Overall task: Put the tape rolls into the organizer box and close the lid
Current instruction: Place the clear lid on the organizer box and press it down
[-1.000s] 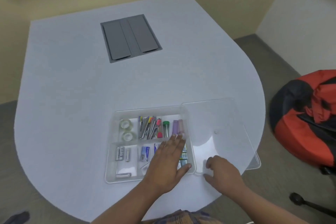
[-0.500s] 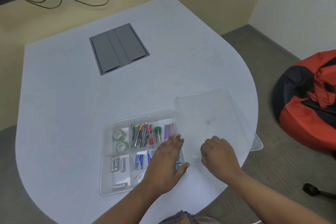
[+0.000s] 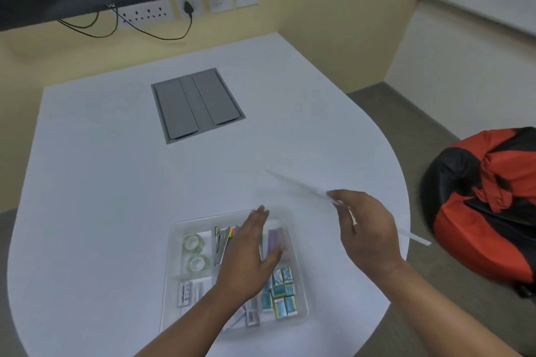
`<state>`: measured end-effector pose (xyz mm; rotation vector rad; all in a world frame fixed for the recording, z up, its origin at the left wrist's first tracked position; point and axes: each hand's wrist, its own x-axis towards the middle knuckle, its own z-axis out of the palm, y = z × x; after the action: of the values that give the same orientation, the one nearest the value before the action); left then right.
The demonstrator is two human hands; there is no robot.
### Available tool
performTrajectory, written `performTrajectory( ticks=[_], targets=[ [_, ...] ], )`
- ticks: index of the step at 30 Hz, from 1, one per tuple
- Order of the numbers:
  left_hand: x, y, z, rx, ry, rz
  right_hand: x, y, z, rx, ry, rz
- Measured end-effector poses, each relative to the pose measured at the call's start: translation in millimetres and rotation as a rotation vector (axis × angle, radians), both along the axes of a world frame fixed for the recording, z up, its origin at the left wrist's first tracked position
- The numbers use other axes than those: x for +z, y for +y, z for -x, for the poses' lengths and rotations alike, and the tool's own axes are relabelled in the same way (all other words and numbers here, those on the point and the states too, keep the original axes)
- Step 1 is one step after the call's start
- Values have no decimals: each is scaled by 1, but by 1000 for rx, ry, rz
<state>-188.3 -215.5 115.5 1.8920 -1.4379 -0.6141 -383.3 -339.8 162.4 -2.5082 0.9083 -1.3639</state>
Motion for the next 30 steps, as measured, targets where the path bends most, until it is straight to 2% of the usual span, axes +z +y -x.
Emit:
performTrajectory(
  ticks=[2,6,9,12,15,17,19,23,30],
  targets=[
    [3,8,-12,82,125,2,21,2,-9,51,-43,58],
    [4,28,-39,295,236,-19,62,14,-27,119,-142,133],
    [4,43,-58,390,350,-45,85,21,-40,142,-277,98],
    [5,56,-75,437,410,-49,96,27,-53,158,-387,-33],
    [7,69,-90,473,582,-2,85,29,-73,164,-467,-296],
    [5,80,-102,541,575,21,68,27,-84,115,-484,-461],
    [-1,96,-115,627,531,-1,46,25,-90,-5,-413,-580],
    [-14,124,-132,721,485,-113,-1,24,-97,-261,-152,-812],
    [-30,138,-137,675,333,-281,-52,44,-102,-235,97,-981]
  ],
)
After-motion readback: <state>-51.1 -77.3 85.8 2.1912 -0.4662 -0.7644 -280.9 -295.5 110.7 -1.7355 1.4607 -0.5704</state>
